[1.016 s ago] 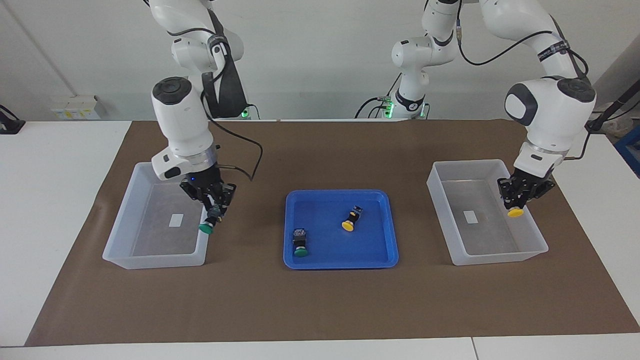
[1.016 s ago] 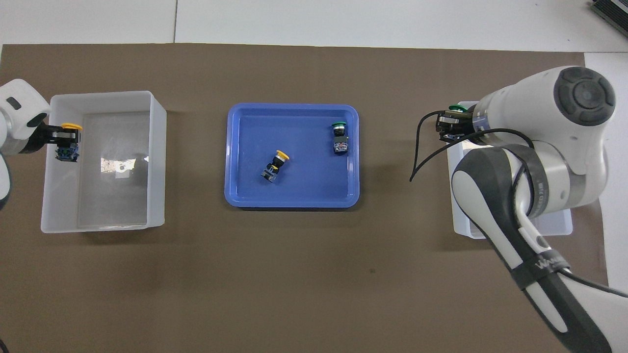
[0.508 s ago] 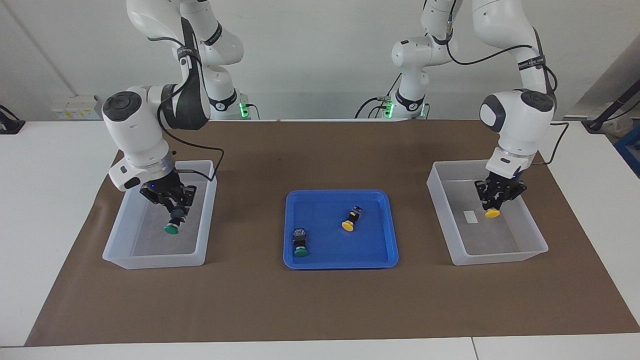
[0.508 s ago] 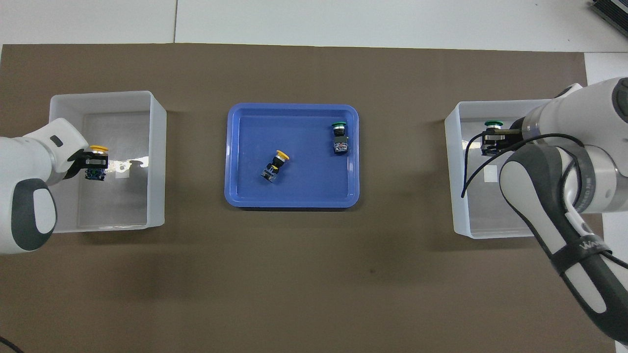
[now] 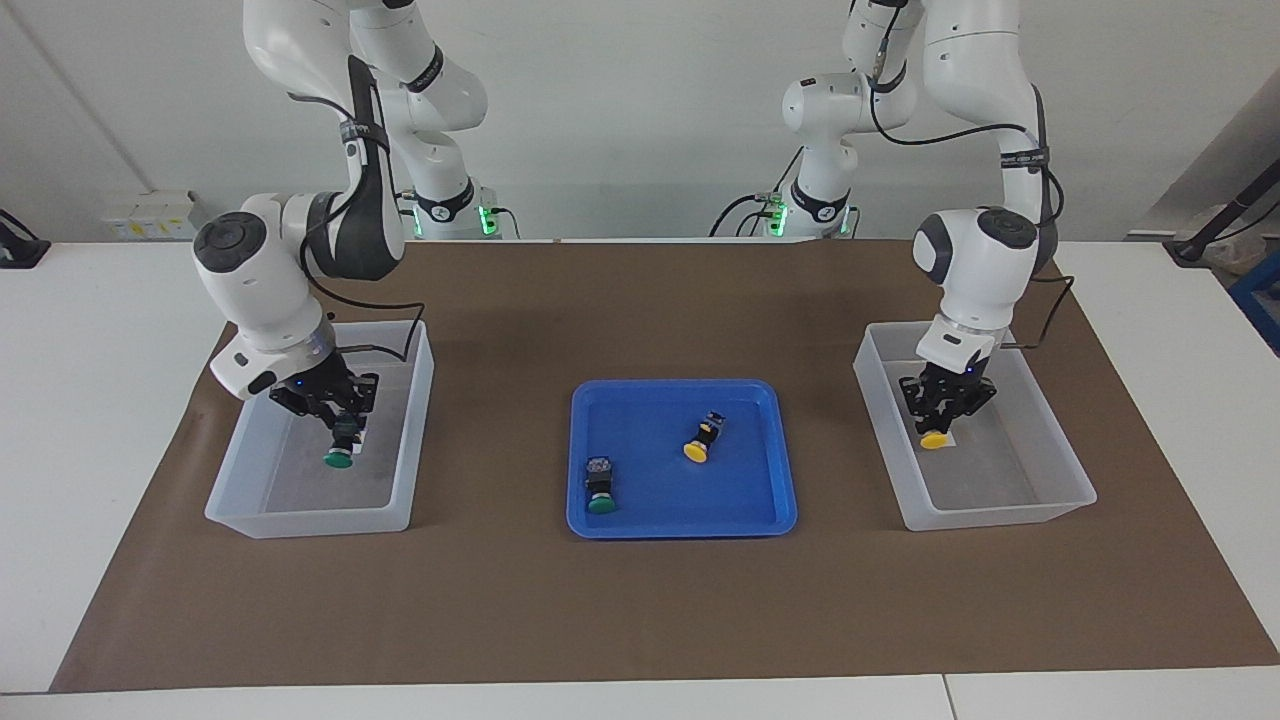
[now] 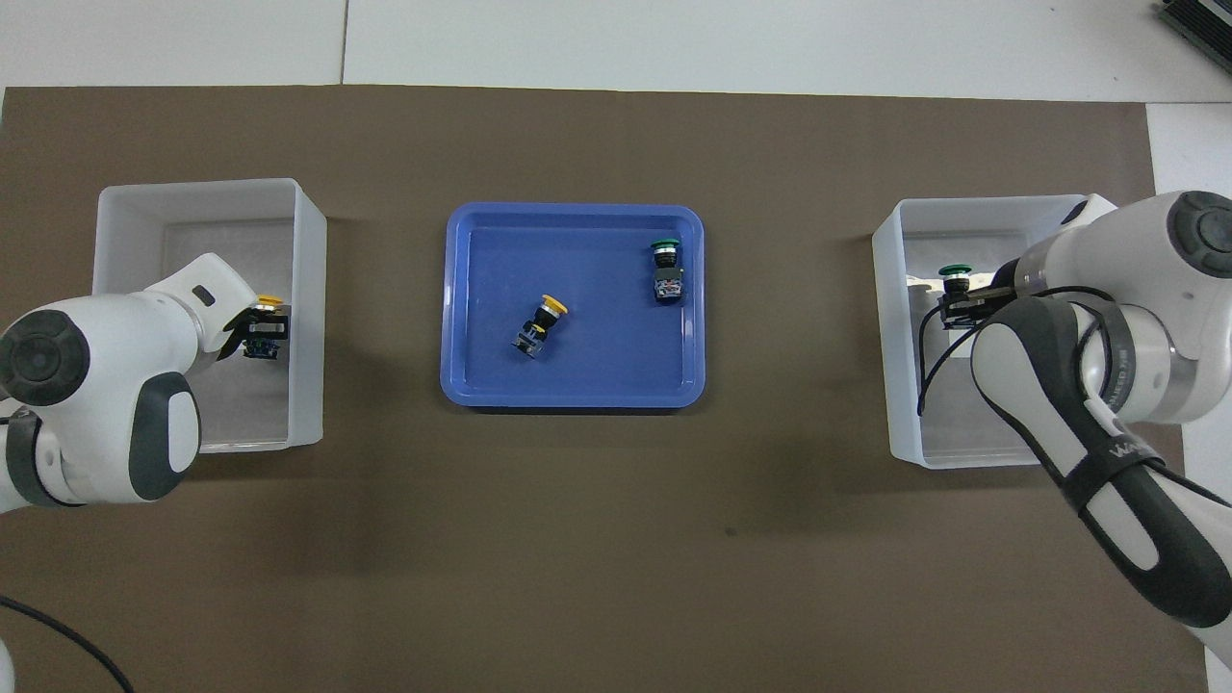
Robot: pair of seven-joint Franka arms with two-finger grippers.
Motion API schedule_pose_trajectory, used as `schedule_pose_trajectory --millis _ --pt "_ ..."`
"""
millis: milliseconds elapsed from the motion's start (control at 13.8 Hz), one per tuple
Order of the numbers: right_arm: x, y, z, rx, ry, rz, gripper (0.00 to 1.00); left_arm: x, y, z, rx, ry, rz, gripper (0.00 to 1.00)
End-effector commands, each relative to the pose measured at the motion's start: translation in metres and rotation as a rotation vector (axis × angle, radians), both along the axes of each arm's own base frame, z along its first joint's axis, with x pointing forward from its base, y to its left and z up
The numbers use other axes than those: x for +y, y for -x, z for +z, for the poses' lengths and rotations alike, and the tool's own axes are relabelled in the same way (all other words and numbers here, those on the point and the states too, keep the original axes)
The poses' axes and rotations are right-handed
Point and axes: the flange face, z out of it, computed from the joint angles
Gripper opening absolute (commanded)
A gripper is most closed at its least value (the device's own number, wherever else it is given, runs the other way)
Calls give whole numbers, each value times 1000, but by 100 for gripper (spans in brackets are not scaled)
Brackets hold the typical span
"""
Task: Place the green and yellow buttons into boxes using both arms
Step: 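Release the buttons into the bins and lift both grippers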
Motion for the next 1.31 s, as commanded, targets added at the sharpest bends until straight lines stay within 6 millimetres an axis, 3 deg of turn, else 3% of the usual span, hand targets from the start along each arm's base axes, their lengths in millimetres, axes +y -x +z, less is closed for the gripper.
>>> schedule_pose_trajectory --millis 0,73,218,290,363,435,508,581,653,726,1016,1089,1234 --pt "8 -3 -14 -8 -22 45 0 3 -5 9 -34 -2 12 91" --pt "8 -4 -20 -11 -22 58 0 3 -13 13 -37 -2 12 100" --pt "8 -3 -28 -1 -28 65 0 6 -32 41 -95 -2 15 100" --pt "10 -4 -27 -9 -49 49 0 8 -43 65 -120 -3 19 100" --pt "10 -5 -27 -11 -56 44 18 10 -54 94 -105 -7 25 100" --pt "10 -5 -25 -8 -57 46 62 7 -66 123 -51 -14 25 100" --pt "10 -6 -21 -14 -57 46 85 5 -75 151 -12 -19 27 100" --pt "12 -9 -8 -34 -58 45 86 -1 -83 170 3 -21 21 100" --pt "12 -10 6 -55 -56 46 96 -17 -84 178 10 -17 4 100" --pt "12 -9 21 -77 -56 45 100 -38 -82 179 10 -8 4 100" --pt "18 -14 93 -84 -68 -20 100 -131 -64 174 10 52 43 100" --pt "35 -19 103 -88 -66 -29 100 -151 -54 162 16 55 19 100" --pt "73 -22 105 -105 -71 -64 100 -173 -30 141 -20 80 1 100"
